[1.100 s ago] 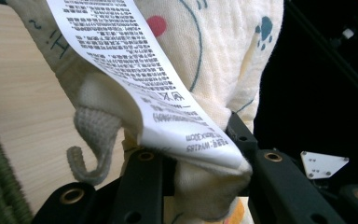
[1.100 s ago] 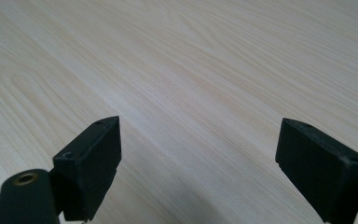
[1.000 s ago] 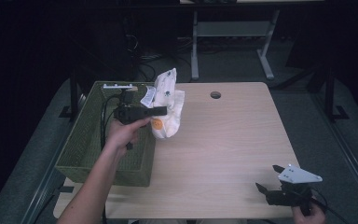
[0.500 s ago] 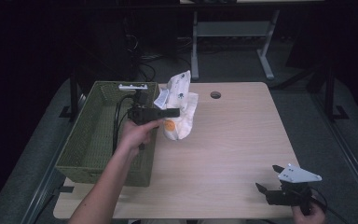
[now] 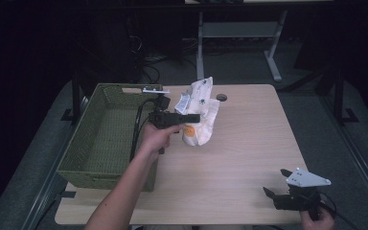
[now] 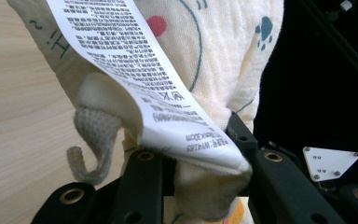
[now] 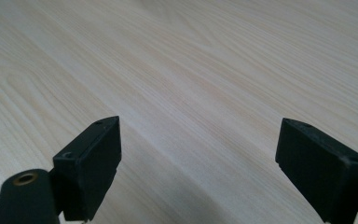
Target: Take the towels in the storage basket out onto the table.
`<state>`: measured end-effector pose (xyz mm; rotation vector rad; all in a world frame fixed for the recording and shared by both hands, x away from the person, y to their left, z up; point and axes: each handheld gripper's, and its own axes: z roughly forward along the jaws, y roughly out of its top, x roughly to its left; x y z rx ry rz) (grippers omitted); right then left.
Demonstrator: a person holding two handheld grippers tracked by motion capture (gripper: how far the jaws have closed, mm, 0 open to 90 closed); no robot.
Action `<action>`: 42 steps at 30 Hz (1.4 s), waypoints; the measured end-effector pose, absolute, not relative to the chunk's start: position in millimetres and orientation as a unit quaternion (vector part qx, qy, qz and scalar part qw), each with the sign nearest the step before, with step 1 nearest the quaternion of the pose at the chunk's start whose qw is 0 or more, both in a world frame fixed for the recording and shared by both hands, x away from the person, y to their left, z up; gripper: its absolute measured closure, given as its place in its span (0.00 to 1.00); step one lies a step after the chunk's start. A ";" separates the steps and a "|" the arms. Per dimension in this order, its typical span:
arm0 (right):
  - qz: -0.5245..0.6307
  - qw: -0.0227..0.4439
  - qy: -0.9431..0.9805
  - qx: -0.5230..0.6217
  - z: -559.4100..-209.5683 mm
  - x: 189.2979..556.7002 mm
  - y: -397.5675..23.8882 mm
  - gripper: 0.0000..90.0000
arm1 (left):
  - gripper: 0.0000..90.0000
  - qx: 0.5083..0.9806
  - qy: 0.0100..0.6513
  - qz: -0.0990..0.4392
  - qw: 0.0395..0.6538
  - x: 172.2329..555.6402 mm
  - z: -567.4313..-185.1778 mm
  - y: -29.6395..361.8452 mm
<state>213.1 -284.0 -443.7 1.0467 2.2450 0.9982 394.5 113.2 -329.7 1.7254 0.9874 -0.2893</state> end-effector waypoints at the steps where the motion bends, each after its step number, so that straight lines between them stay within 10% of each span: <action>1: 0.364 0.233 0.817 0.381 -443.5 213.1 -283.7 0.16 | 0.80 0.725 0.415 -0.122 0.536 394.4 -329.4 112.0; 42: 0.369 0.228 0.816 0.381 -443.4 215.3 -283.6 0.15 | 0.79 0.767 0.438 -0.134 0.450 414.4 -404.4 12.8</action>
